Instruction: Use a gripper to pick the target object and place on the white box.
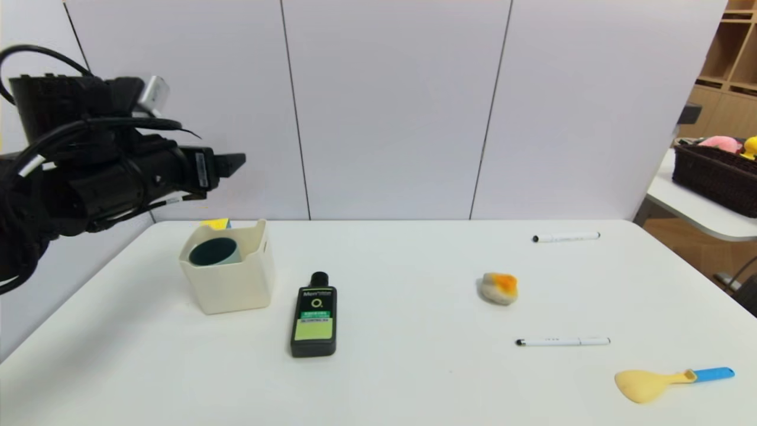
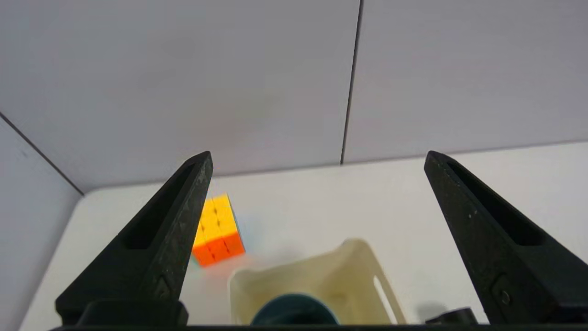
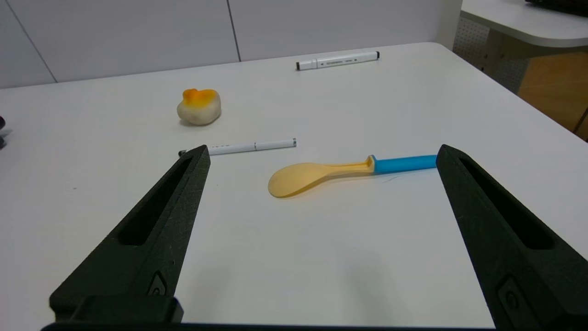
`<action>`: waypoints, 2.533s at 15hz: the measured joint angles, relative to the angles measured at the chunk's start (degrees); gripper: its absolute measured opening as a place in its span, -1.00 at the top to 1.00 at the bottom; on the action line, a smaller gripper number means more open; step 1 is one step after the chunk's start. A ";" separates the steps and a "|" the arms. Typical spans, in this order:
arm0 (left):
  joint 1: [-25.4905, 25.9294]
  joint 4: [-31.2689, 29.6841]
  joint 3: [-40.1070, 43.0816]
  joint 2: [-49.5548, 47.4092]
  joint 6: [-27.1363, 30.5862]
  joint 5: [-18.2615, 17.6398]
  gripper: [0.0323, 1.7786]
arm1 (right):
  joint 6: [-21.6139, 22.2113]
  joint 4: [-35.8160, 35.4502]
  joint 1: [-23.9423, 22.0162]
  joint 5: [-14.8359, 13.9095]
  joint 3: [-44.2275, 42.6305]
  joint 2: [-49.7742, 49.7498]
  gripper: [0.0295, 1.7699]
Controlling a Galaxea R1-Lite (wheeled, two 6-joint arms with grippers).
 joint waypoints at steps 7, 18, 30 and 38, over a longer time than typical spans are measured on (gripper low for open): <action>-0.62 -11.47 4.38 -11.03 6.23 -1.07 -0.88 | 0.02 0.00 0.00 0.00 0.00 0.00 -0.92; -1.37 -14.09 29.60 -39.67 8.19 -5.52 -0.90 | -0.01 0.02 0.00 0.01 0.00 0.00 -0.92; 10.11 -5.81 44.70 -67.45 6.60 -5.08 -0.90 | 0.00 0.02 0.00 0.01 0.00 0.00 -0.92; 10.39 3.30 52.43 -83.58 6.73 -5.08 -0.90 | 0.00 0.00 0.00 0.00 0.00 0.00 -0.92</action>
